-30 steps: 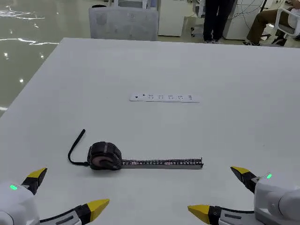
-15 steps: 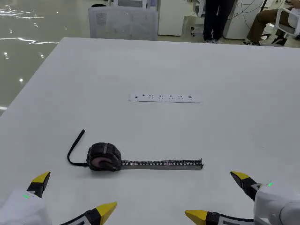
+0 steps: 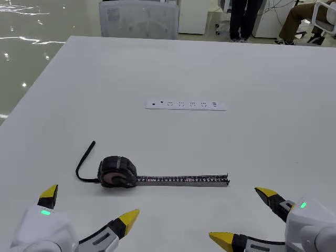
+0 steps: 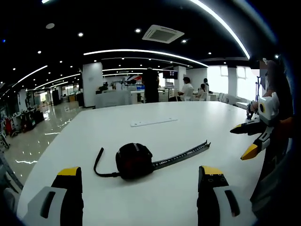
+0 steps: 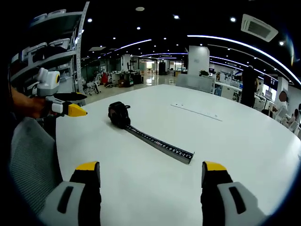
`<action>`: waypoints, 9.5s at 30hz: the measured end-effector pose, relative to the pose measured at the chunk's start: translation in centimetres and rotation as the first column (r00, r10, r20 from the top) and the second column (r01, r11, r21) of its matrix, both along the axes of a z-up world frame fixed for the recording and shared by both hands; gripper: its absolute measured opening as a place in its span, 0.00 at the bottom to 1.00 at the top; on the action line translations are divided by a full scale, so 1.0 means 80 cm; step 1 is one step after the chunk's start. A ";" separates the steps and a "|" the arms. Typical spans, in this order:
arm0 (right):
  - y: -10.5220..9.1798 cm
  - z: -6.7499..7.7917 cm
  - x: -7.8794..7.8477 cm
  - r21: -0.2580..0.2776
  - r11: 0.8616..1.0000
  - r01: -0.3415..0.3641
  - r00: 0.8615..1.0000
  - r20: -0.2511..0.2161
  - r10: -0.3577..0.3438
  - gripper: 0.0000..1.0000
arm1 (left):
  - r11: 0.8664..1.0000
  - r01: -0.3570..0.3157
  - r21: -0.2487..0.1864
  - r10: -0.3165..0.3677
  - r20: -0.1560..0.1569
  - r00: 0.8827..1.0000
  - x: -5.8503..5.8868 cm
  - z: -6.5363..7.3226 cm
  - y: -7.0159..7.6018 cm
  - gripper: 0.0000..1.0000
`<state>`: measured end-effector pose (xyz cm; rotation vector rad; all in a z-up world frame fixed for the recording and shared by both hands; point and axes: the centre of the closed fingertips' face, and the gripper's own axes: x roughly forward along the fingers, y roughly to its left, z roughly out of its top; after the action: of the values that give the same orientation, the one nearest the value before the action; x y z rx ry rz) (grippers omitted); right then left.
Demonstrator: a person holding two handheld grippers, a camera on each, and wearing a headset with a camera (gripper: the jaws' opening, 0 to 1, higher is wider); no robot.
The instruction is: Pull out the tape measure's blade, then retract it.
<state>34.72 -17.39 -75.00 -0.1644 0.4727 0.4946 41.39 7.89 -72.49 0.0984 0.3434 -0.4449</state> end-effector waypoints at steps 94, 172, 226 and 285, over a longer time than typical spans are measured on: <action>-0.053 -0.094 0.120 -0.154 0.806 -0.571 0.815 -0.224 0.534 0.14 | 0.960 -0.278 -0.020 0.271 -0.160 0.949 0.126 -0.087 -0.036 0.75; -0.012 -0.085 0.127 -0.127 0.811 -0.571 0.814 -0.220 0.538 0.13 | 0.956 -0.291 0.027 0.289 -0.234 0.928 0.123 -0.098 -0.031 0.60; 0.086 -0.083 0.147 -0.064 0.793 -0.606 0.789 -0.179 0.588 0.13 | 0.961 -0.276 0.002 0.267 -0.258 0.929 0.122 -0.098 -0.030 0.61; 0.163 -0.087 0.163 -0.019 0.786 -0.618 0.779 -0.152 0.608 0.13 | 0.964 -0.267 -0.018 0.252 -0.275 0.928 0.122 -0.098 -0.029 0.61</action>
<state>47.77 -4.39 -81.95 -0.3579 0.5705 1.1450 51.15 5.58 -80.29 -0.0637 0.6051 -0.2031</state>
